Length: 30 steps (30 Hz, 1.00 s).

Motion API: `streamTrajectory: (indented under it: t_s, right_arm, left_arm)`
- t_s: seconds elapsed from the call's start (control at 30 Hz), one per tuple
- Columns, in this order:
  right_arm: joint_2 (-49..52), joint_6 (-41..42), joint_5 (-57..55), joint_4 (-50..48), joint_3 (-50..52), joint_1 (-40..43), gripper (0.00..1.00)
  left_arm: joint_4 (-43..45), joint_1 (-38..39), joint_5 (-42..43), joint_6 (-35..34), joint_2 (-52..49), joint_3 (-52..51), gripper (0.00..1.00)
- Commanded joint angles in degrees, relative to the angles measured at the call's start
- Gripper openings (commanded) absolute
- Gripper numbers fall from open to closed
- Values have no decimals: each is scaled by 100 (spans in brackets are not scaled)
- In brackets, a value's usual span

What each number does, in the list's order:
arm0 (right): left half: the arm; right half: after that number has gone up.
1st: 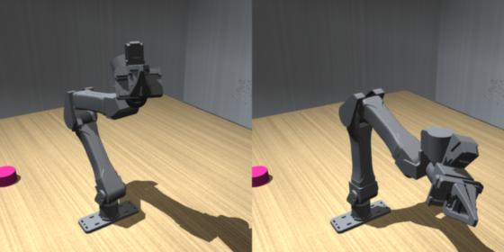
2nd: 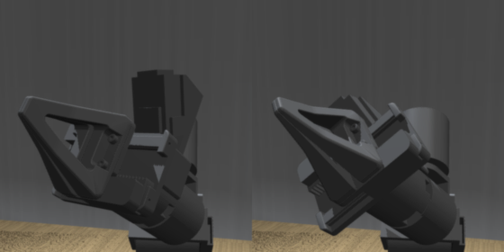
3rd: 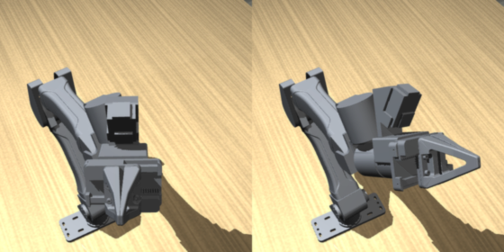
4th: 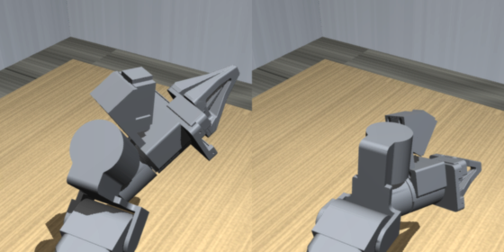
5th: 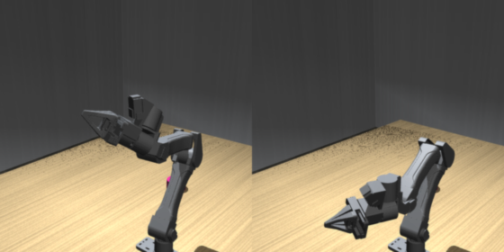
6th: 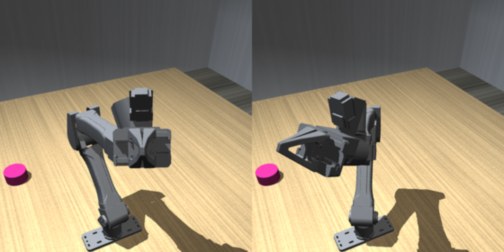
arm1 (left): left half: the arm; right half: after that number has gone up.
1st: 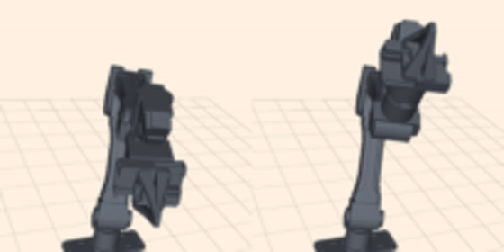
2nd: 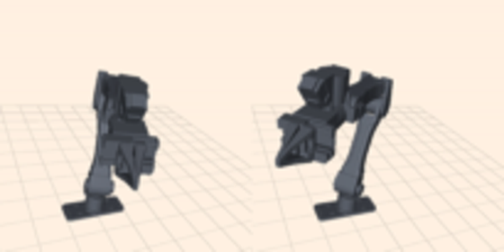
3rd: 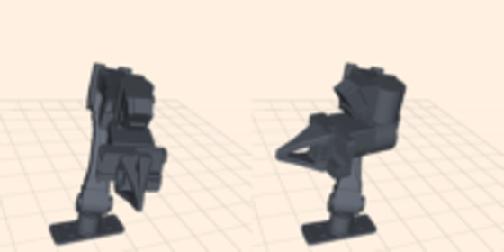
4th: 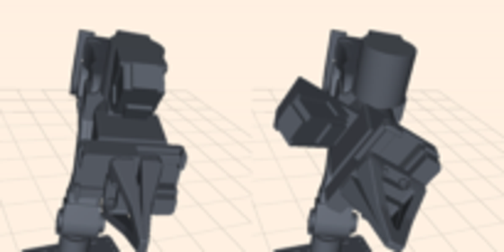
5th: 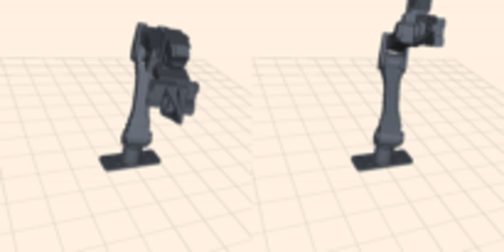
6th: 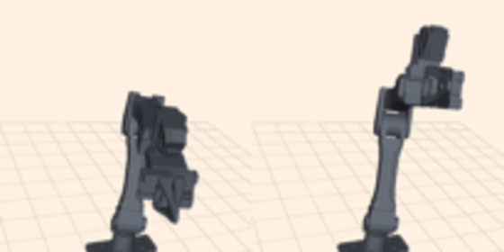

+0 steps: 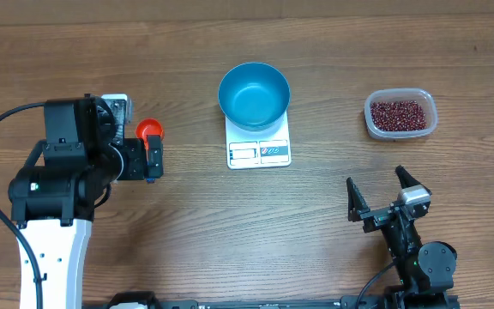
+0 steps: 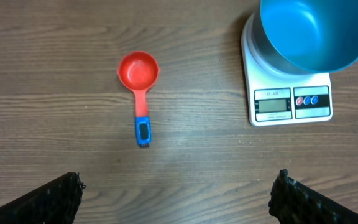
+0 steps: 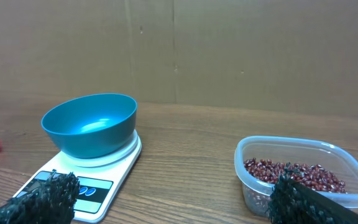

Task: Scoop item into bowl and weigh 150g on scale
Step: 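Move the left gripper forward over the red scoop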

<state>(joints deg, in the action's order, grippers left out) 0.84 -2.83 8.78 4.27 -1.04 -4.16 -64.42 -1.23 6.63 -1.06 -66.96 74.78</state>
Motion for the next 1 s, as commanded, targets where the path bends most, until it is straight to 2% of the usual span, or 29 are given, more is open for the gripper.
streamTrajectory:
  t_s: [0.0, 0.97]
  right_arm:
    - [-72, -9, 9, -28, 59, -26, 100]
    - [-72, -9, 9, -28, 59, -28, 100]
  left_arm:
    - [-35, -33, 131, 114, -39, 177, 100]
    - [2, -35, 28, 109, -120, 177, 100]
